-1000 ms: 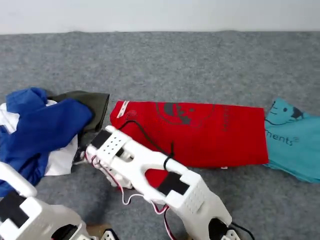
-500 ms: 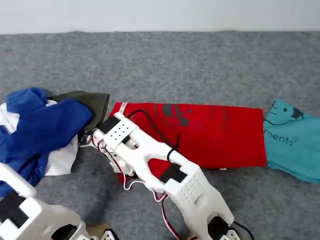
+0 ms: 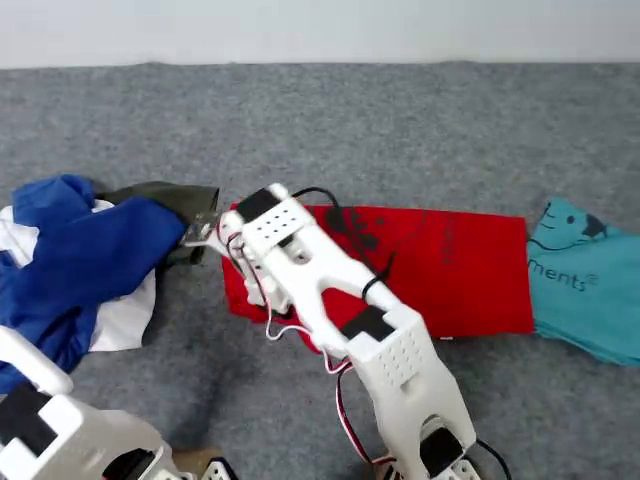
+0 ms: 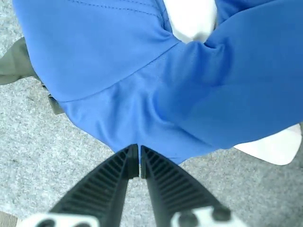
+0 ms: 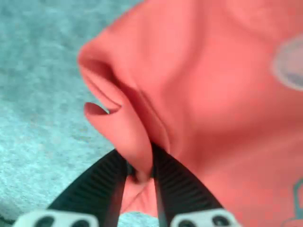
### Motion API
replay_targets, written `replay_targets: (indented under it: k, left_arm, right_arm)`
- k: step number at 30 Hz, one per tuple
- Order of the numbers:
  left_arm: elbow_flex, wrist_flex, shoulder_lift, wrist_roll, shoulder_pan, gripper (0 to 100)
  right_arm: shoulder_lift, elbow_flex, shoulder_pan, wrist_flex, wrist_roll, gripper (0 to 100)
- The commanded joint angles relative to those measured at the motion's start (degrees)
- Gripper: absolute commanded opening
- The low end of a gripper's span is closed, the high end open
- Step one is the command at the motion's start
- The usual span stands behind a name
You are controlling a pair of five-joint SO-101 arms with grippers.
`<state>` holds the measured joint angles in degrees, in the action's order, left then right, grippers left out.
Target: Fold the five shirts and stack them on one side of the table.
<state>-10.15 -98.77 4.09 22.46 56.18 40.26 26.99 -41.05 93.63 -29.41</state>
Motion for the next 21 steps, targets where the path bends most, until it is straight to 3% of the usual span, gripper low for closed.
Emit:
replay_targets:
  k: [1, 10, 16, 21]
  left_arm:
    - [-2.15, 0.53, -3.16, 0.26, -0.18, 2]
    - [0.13, 2.55, -3.16, 0.18, -0.18, 2]
    - [1.27, 2.90, -3.16, 0.18, -0.18, 2]
    - [1.27, 2.90, -3.16, 0.18, -0.26, 2]
  right_arm:
    - [-5.93, 5.71, 2.15, 0.75, -0.70, 1.0]
    - [-5.32, 8.88, 5.23, -0.66, -3.52, 1.9]
    - [-5.32, 8.88, 9.63, -2.42, -3.52, 16.2]
    - [-4.26, 9.05, 15.25, -9.89, -3.87, 16.9]
